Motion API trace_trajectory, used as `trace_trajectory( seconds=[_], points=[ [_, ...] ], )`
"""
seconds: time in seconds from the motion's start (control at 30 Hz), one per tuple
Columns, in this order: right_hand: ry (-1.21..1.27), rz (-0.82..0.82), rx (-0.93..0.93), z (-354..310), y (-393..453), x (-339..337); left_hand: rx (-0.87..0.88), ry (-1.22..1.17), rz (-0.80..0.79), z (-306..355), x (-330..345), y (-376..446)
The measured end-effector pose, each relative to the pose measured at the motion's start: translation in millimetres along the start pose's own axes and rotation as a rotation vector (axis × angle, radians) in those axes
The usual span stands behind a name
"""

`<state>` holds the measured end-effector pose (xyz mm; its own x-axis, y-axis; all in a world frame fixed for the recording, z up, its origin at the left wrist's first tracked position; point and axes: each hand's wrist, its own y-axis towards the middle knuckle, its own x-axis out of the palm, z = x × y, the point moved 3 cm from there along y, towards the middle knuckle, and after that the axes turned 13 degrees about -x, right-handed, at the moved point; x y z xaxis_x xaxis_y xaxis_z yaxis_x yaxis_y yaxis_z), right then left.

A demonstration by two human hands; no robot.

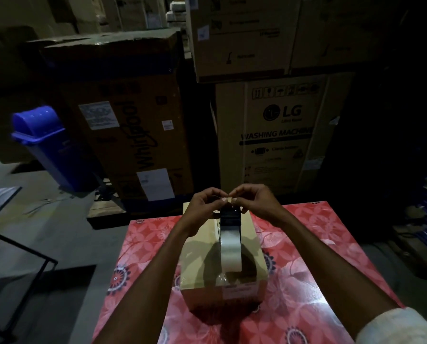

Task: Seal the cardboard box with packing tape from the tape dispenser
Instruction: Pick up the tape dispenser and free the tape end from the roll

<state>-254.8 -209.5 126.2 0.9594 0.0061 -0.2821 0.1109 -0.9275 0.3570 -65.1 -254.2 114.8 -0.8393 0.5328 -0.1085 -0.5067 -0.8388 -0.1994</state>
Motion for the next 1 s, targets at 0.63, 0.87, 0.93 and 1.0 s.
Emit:
trace_trajectory(
  seconds=[0.63, 0.87, 0.93, 1.0],
  points=[
    [-0.040, -0.071, 0.002, 5.4, 2.9, -0.9, -0.050, -0.036, -0.118, 0.3, -10.6, 5.9],
    [-0.132, -0.063, -0.036, 5.6, 2.0, -1.0, -0.118, -0.084, -0.048, 0.8, -4.7, 7.5],
    [-0.158, -0.057, -0.045, 5.5, 2.6, -0.8, -0.127, -0.071, -0.032, -0.7, -4.1, 9.2],
    [-0.178, -0.050, -0.052, 5.2, 3.4, -0.8, -0.128, -0.041, -0.018, -1.5, -3.5, 9.6]
  ],
)
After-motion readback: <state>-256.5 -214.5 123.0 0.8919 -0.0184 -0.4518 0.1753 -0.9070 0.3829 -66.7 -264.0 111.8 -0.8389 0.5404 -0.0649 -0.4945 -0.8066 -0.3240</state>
